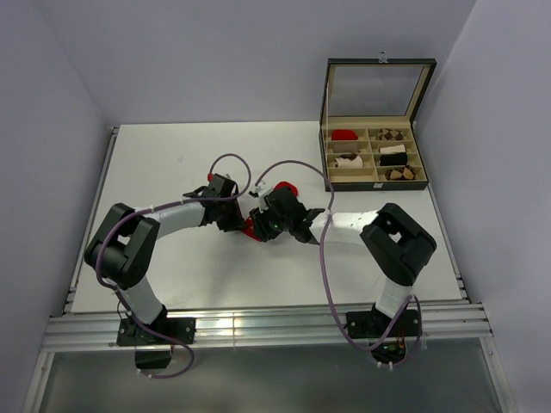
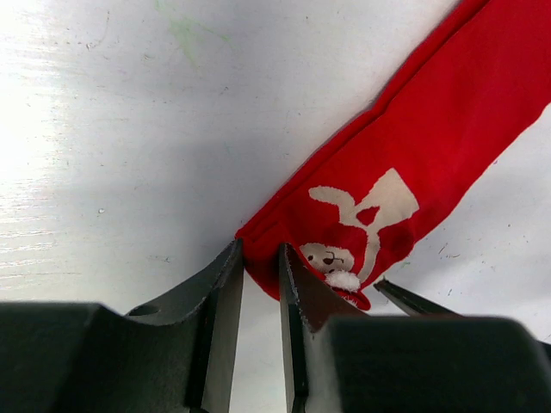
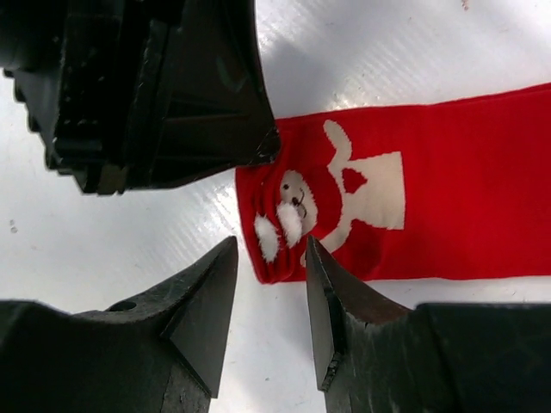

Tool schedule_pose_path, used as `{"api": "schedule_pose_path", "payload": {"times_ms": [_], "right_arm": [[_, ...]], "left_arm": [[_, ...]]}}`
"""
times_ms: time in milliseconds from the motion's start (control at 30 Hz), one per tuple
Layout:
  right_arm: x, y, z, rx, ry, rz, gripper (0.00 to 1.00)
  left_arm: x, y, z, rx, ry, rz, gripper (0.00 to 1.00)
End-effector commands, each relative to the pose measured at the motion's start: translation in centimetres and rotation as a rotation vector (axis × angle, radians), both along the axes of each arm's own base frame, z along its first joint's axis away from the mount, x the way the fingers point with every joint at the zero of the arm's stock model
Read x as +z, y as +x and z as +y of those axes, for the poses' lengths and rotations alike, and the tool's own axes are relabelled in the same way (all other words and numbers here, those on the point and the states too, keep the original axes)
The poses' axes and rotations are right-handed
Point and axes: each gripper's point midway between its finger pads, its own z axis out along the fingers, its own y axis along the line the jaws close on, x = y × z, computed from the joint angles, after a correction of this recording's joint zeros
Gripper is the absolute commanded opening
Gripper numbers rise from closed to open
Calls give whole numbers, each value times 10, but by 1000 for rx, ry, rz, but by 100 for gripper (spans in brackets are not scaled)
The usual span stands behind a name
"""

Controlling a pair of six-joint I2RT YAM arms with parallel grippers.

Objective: Roll the socks
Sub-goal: Roll the sock at the center of the board.

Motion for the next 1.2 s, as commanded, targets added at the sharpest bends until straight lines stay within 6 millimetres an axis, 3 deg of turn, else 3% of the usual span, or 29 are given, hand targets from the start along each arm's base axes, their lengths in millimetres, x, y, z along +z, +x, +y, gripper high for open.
{"api": "schedule_pose_path", "payload": {"times_ms": [0,267,467,533,667,767,1000,1167], "right_arm": [[9,14,10,-2,2,-55,44],[-11,7,13,30,-27,7,36],[-31,2,8,-9,4,161,6],[-35,-2,6,-27,38,258,0],[-38,-2,2,-53,130,469,0],[-37,-1,0,-84,225,610,0],[-48,-7,-1,-173,355,854,0],[-53,-7,0,-183,369,883,0]], "left_arm": [[-30,-21,23,-8,128,87,27],[-30,-21,23,-8,127,86,27],[-22,-14,27,19,137,40,31],[-12,-9,28,44,122,-2,38],[9,-4,33,111,89,-77,57],[27,-3,34,166,32,-128,62],[24,-11,20,223,-116,-95,58],[8,-18,14,252,-170,-55,54]]}}
